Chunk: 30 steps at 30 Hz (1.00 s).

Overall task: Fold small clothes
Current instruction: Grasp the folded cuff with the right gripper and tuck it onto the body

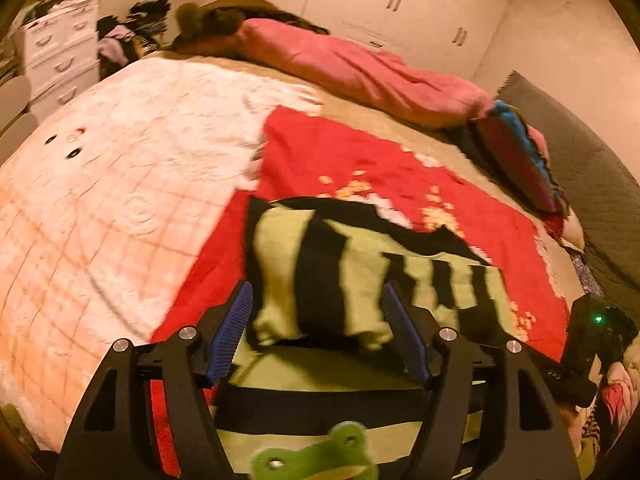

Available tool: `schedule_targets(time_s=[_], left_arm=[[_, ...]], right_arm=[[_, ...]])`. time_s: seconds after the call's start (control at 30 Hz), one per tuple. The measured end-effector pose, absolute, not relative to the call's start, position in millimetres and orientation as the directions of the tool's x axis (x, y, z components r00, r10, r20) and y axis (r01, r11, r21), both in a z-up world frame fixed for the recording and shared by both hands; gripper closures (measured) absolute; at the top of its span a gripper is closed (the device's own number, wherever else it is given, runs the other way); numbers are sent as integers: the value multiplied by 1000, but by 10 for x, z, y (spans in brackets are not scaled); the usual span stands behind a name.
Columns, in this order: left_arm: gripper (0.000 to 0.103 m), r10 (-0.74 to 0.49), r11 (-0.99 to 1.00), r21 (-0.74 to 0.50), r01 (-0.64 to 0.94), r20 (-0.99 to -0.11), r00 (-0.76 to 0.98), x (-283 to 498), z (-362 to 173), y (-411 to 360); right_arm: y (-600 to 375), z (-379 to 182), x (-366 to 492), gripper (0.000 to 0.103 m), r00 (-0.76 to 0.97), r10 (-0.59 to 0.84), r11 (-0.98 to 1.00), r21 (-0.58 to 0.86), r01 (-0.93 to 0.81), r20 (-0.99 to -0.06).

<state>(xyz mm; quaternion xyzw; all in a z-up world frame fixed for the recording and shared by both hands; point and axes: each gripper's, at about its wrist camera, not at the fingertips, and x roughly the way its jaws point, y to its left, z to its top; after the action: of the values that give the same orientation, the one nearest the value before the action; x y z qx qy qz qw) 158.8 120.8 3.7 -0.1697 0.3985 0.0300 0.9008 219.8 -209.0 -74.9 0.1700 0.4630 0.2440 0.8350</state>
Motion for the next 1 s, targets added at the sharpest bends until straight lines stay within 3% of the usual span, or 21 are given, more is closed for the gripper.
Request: schedule_targets(time_s=[0.2, 0.3, 0.33, 0.37, 0.47, 0.57, 0.67, 0.7, 0.77, 0.83, 0.87, 0.9, 1.0], left_arm=[[33, 13, 964, -163, -211, -759, 651, 1591, -118, 1322], [33, 0, 970, -154, -189, -777, 630, 1568, -216, 1331], [28, -7, 971, -154, -181, -782, 624, 1555, -255, 1325], [25, -8, 975, -144, -171, -788, 616, 1552, -294, 1317], [25, 20, 986, -83, -144, -799, 600, 1573, -390, 1238], [25, -12, 990, -93, -104, -797, 604, 1617, -493, 1142], [25, -20, 989, -101, -111, -820, 572, 1699, -677, 1076], [27, -9, 988, -94, -120, -821, 571, 1719, -710, 1064], [41, 1, 988, -88, -124, -814, 580, 1752, -738, 1045], [75, 33, 991, -52, -127, -811, 584, 1789, -732, 1026], [83, 33, 991, -52, -126, -807, 589, 1795, -719, 1037], [88, 21, 989, -73, -131, -799, 601, 1780, -691, 1074], [90, 28, 986, -79, -149, -793, 609, 1751, -662, 1160]], right_arm=[[-1984, -857, 2357, 9, 425, 571, 817, 534, -216, -702], [-1966, -911, 2414, 9, 418, 576, 814, 543, -208, -703], [-1955, -932, 2429, 9, 416, 571, 817, 538, -207, -708], [-1957, -957, 2442, 13, 414, 571, 818, 537, -207, -709], [-1975, -1005, 2451, 36, 405, 577, 814, 539, -217, -709], [-2017, -1032, 2448, 47, 402, 588, 806, 550, -219, -702], [-2051, -1042, 2453, 67, 390, 623, 778, 585, -228, -678], [-2056, -1043, 2448, 74, 385, 633, 770, 595, -229, -671], [-2053, -1031, 2443, 82, 378, 647, 760, 600, -248, -662], [-2063, -986, 2441, 87, 382, 660, 749, 608, -265, -647], [-2089, -919, 2434, 88, 392, 674, 736, 617, -278, -627], [-2121, -844, 2427, 89, 406, 681, 728, 620, -292, -609], [-2319, -499, 2395, 89, 502, 675, 730, 591, -344, -541]])
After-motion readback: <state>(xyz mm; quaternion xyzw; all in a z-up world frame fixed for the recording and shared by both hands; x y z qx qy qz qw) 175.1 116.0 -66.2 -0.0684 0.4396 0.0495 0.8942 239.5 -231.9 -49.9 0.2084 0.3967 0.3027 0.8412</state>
